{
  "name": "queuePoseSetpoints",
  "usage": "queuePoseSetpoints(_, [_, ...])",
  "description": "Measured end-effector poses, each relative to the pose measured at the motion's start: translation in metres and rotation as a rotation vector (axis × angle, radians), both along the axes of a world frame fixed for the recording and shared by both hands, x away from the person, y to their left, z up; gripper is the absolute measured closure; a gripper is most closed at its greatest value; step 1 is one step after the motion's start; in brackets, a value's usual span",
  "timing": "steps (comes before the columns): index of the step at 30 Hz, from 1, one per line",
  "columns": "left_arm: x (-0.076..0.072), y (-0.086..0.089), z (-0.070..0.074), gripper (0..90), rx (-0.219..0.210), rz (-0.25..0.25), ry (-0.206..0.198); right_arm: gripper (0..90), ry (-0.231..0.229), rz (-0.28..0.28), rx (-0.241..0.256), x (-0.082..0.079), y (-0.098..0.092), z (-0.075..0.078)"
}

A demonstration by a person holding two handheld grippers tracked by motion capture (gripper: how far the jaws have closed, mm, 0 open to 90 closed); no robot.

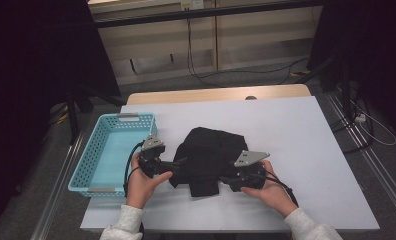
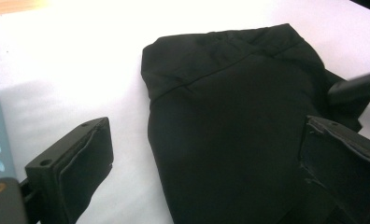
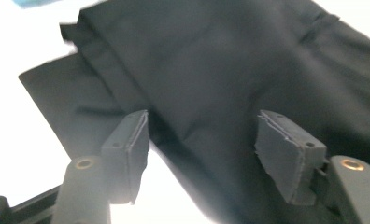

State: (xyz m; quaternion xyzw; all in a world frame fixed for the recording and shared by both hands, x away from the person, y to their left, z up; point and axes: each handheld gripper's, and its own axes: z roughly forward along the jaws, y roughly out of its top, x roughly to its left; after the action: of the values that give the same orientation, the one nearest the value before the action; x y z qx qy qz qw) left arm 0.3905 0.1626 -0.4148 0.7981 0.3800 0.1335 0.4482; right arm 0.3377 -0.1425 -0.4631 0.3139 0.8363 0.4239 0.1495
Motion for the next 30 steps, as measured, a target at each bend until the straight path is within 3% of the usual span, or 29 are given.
queuePoseSetpoints(2, [-0.001, -0.001, 0.0, 3.1, 0.006, -0.007, 0.001, 53.6, 0.001, 0.004, -0.068, 0.0, 0.004, -0.003])
queuePoseSetpoints(3, [-0.001, -0.001, 0.0, 3.1, 0.006, -0.009, -0.002, 63.7, 0.001, 0.006, -0.071, 0.001, 0.005, -0.003])
queuePoseSetpoints(4, [-0.001, -0.001, -0.001, 3.1, 0.01, -0.008, 0.001, 85.2, 0.008, 0.001, -0.067, 0.003, 0.003, -0.001])
queuePoseSetpoints(6, [-0.001, -0.001, -0.001, 3.0, 0.008, -0.008, 0.001, 89.3, 0.017, -0.005, -0.044, 0.005, -0.002, 0.001])
queuePoseSetpoints(10, [-0.002, -0.001, 0.0, 3.1, 0.004, -0.011, -0.007, 89.8, -0.004, -0.052, -0.004, 0.006, -0.016, 0.009])
queuePoseSetpoints(14, [-0.002, -0.001, 0.001, 3.1, 0.001, -0.011, -0.011, 89.9, -0.031, -0.131, 0.063, 0.008, -0.049, 0.023])
queuePoseSetpoints(15, [-0.002, -0.001, 0.001, 3.1, 0.001, -0.011, -0.011, 89.9, -0.031, -0.131, 0.063, 0.008, -0.049, 0.023])
queuePoseSetpoints(20, [-0.002, -0.003, 0.002, 3.0, 0.002, -0.015, -0.015, 90.0, -0.028, -0.196, 0.081, 0.005, -0.088, 0.026])
queuePoseSetpoints(26, [-0.001, -0.006, 0.001, 3.1, 0.011, -0.028, -0.014, 90.0, -0.034, -0.275, 0.08, 0.002, -0.117, 0.027])
queuePoseSetpoints(30, [0.0, -0.011, 0.001, 3.1, 0.012, -0.04, -0.016, 89.9, -0.027, -0.292, 0.088, -0.001, -0.129, 0.024])
